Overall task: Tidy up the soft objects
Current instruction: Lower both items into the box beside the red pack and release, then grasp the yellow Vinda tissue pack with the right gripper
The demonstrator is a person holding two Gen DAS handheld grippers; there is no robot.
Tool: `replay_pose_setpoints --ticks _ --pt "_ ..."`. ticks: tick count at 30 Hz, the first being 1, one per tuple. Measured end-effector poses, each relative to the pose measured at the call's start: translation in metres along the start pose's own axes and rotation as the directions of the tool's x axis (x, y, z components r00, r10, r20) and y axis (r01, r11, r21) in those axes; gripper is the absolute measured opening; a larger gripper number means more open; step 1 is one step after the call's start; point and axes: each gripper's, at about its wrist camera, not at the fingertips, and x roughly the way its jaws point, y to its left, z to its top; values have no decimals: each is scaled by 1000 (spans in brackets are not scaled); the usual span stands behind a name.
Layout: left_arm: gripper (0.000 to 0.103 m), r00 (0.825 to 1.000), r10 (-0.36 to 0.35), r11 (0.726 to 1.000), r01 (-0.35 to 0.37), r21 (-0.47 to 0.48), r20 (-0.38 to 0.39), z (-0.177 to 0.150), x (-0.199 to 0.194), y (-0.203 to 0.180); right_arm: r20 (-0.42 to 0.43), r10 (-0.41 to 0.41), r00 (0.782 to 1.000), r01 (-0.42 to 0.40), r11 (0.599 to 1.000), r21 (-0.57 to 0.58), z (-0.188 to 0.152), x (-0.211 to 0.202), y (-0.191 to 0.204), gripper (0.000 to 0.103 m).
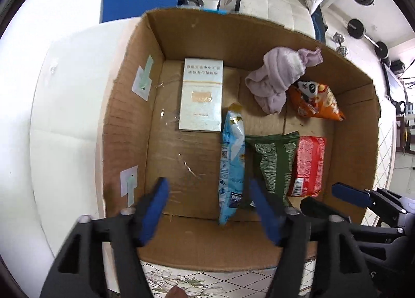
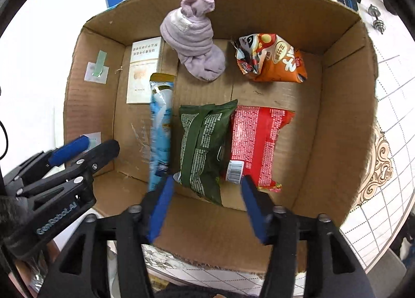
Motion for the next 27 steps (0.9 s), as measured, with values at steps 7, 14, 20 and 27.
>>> replay_pose_setpoints --ticks 7,14,20,27 --pt "97 999 17 1000 -16 -27 47 -16 -18 6 60 -59 996 58 998 15 -21 -25 -9 94" --pt "99 993 11 1000 -9 -12 117 -41 -44 -2 124 -123 985 123 992 9 -51 -43 -7 95" --pt "99 982 17 1000 -18 2 190 -62 -72 -9 198 -153 968 154 988 11 -78 -67 1 95" --pt "99 968 8 1000 -13 19 250 -76 -98 -19 250 -86 964 79 996 38 -106 -98 -4 95"
